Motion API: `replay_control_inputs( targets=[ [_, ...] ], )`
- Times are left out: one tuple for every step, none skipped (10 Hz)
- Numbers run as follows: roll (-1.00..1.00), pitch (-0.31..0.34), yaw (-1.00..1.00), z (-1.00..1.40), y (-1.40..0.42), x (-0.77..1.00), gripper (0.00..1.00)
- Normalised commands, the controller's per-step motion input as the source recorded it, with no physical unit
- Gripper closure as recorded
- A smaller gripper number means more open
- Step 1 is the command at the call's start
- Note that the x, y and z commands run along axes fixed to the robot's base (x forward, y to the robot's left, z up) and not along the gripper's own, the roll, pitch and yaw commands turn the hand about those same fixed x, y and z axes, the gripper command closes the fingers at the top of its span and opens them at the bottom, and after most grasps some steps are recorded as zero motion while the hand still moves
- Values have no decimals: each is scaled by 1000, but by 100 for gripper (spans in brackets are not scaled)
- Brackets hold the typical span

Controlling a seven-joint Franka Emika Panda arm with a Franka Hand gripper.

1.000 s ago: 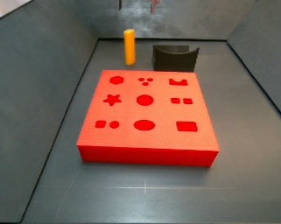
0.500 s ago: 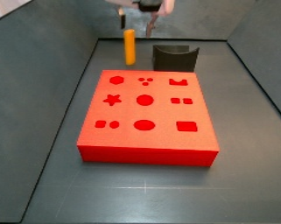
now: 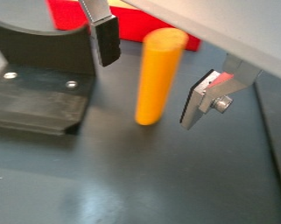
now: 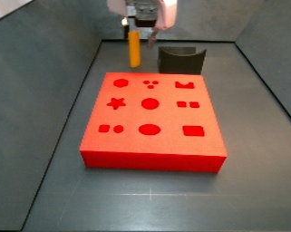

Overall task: Pick up the oval object. Move up. Move to above the board. Insert the oval object.
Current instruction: Pick up the oval object.

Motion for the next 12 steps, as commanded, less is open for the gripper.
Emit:
replay_control_inputs(
  targets=[
    [-57,-174,-254,-14,-309,-400,0],
    [-26,-111,-160,0,-169,-23,0],
    [0,33,-86,0,0,171,0],
    [-53,-3,-106,-74,0,146,0],
    [-157,-140,-89,-91,51,0,0],
    [0,0,0,0,0,0,100],
    [0,0,0,0,0,0,100],
    [0,0,0,0,0,0,100],
    [0,0,0,0,0,0,100],
    [0,0,0,0,0,0,100],
    [0,0,0,0,0,0,100],
    [0,0,0,0,0,0,100]
  ],
)
